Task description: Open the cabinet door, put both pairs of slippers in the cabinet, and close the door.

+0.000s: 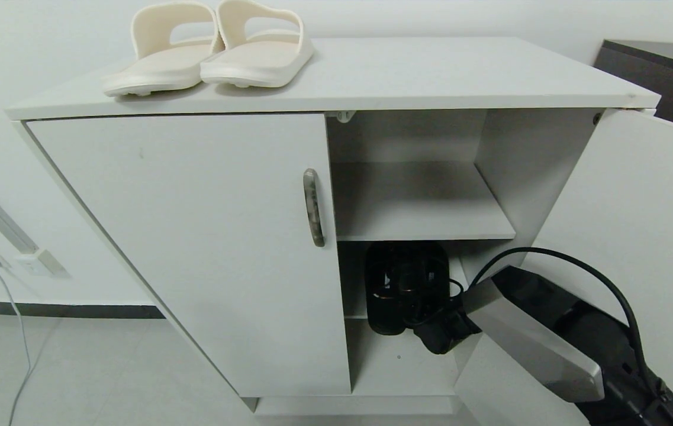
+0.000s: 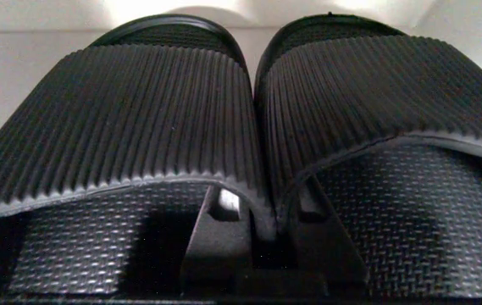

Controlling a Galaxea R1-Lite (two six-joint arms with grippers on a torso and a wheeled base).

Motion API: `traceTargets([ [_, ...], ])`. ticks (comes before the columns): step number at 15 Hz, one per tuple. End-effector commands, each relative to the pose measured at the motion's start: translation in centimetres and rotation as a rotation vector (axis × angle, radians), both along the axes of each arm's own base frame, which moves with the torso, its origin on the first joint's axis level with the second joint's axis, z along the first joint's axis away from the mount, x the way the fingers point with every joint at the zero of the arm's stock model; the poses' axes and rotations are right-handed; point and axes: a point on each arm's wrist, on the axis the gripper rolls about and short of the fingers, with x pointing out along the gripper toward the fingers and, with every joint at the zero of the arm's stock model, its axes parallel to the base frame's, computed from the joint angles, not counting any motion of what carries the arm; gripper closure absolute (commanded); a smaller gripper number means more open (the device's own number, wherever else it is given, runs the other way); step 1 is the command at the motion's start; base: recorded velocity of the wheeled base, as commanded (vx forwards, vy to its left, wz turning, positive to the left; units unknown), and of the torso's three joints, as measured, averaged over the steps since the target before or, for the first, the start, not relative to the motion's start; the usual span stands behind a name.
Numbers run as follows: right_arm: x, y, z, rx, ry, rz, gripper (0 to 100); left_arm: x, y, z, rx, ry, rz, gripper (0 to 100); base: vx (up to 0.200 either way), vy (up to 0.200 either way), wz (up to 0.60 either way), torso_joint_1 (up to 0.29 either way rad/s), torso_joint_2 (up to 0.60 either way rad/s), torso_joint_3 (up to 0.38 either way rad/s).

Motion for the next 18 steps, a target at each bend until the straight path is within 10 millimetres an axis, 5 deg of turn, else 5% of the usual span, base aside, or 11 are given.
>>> traceTargets([
  [1, 1.0, -0.2, -0.7, 0.004, -0.006, -0.014, 100, 0.0, 0.0, 0.0, 0.0, 0.001, 0.006, 100, 0.0, 0.0, 0.0, 0.0, 0.0, 0.0],
  [9, 1.3, -0.6, -1.1, 0.001, 0.0, -0.023, 100, 0.0, 0.0, 0.0, -0.002, 0.001, 0.018, 100, 0.0, 0.0, 0.0, 0.0, 0.0, 0.0],
  [10, 1.3, -0.5, -1.3, 0.001, 0.001, -0.023, 0, 0.0, 0.0, 0.0, -0.002, 0.001, 0.018, 100, 0.0, 0.0, 0.0, 0.0, 0.0, 0.0],
  [14, 1.0, -0.7, -1.6, -0.009, 0.016, -0.023, 0, 0.0, 0.0, 0.0, -0.003, 0.001, 0.018, 100, 0.0, 0.0, 0.0, 0.0, 0.0, 0.0],
  [18, -2.2, -1.3, 0.0, -0.024, 0.044, -0.008, 0, 0.0, 0.0, 0.0, -0.003, 0.002, 0.018, 100, 0.0, 0.0, 0.0, 0.0, 0.0, 0.0],
])
